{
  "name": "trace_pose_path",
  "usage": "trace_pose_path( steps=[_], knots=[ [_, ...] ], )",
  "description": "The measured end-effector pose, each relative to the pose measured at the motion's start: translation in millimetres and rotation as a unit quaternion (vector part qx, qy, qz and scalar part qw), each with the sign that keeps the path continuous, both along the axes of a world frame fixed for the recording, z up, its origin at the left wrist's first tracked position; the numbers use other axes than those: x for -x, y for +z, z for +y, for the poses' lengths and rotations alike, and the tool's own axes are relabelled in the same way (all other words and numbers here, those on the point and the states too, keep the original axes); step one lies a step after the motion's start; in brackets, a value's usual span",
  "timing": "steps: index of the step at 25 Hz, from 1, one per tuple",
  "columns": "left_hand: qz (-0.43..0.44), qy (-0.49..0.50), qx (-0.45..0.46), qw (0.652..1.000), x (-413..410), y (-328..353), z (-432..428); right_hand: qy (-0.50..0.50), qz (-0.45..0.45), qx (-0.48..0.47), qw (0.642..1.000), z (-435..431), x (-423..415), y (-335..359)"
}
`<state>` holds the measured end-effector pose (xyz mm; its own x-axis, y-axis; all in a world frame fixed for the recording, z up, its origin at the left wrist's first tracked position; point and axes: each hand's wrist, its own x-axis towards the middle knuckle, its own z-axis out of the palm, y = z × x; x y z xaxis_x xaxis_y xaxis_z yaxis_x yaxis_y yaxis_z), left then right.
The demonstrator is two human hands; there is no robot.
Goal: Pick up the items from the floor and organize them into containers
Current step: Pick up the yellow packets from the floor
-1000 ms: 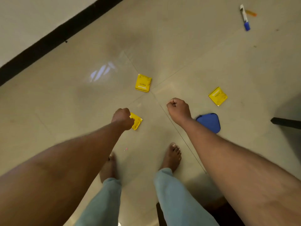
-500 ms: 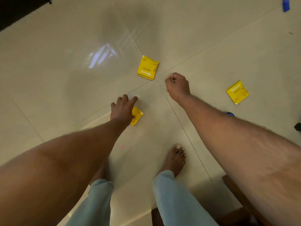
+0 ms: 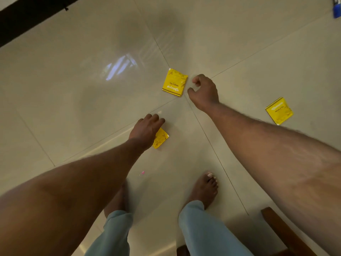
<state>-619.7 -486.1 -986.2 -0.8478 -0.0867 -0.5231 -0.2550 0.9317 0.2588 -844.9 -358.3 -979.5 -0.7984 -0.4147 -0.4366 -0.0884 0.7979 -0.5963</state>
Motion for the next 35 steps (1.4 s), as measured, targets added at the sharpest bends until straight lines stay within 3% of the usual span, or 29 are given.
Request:
trace_pose_path(
  steps=[3, 7, 11, 13, 16, 19, 23, 29, 31, 35],
  knots=[
    [-0.012, -0.017, 0.0, 1.0, -4, -3, 4, 0.065, 0.059, -0.011, 0.996, -21, 11, -5],
    [-0.024, 0.02, 0.023, 0.999, -12, -2, 8, 0.191, 0.104, -0.117, 0.969, -54, 12, -8],
    [-0.016, -0.012, 0.063, 0.998, -15, -2, 4, 0.209, 0.14, -0.185, 0.95, -57, 2, -20],
    [-0.003, 0.013, 0.029, 0.999, -17, -6, 8, 0.18, 0.131, -0.182, 0.958, -53, -5, -21],
    [-0.009, 0.082, -0.036, 0.996, -17, -5, 16, 0.067, 0.029, -0.145, 0.987, -35, -14, -12],
    [-0.052, 0.09, -0.033, 0.994, -17, -1, 24, -0.038, -0.013, -0.091, 0.995, 0, -21, 3],
    [-0.057, 0.086, 0.034, 0.994, -18, 1, 31, -0.211, -0.109, -0.019, 0.971, 48, -30, 14],
    [-0.031, 0.177, 0.034, 0.983, -29, -7, 34, -0.318, -0.148, -0.01, 0.936, 94, -43, -2],
    [-0.011, 0.299, -0.024, 0.954, -28, -8, 36, -0.336, -0.157, -0.001, 0.929, 97, -50, -3],
    [-0.049, 0.533, -0.133, 0.834, -19, 3, 44, -0.321, -0.157, 0.045, 0.933, 104, -66, 5]
  ],
)
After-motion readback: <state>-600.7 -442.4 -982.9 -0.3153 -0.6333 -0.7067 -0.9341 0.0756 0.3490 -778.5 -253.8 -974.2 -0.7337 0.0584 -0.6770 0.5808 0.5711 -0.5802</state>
